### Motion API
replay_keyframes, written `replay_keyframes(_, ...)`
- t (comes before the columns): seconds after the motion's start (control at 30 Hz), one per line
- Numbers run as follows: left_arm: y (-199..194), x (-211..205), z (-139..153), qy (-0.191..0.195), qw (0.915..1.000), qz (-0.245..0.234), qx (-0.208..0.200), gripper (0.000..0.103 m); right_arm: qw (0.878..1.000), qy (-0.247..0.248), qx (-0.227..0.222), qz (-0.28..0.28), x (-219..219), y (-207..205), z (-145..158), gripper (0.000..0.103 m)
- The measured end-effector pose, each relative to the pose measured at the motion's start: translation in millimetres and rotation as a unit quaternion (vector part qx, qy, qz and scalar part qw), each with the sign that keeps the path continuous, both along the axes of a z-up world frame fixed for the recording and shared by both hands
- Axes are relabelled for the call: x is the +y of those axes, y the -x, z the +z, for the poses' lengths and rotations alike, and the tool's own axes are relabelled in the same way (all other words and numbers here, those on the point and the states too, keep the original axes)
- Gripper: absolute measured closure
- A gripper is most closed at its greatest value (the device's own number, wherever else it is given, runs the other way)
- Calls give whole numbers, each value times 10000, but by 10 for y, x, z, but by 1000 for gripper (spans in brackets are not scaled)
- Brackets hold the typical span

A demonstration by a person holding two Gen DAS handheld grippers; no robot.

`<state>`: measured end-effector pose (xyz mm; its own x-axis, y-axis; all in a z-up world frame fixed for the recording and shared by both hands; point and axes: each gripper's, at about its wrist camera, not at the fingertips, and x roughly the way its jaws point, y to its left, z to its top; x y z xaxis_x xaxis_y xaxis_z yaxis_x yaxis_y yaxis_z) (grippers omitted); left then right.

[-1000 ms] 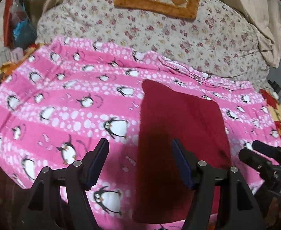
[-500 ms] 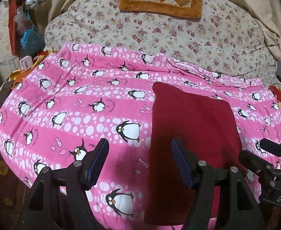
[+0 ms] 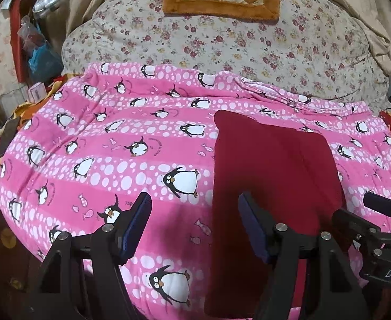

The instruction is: Fold small clothes

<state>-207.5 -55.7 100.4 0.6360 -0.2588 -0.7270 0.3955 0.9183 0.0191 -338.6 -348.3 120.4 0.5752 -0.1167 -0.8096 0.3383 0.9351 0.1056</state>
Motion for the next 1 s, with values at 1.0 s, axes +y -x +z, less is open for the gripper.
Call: replay_keyframes(1.0, -130, -133, -138, -100, 9996, -61, 260, 55, 9996, -166, 207, -49, -105, -102, -161, 17)
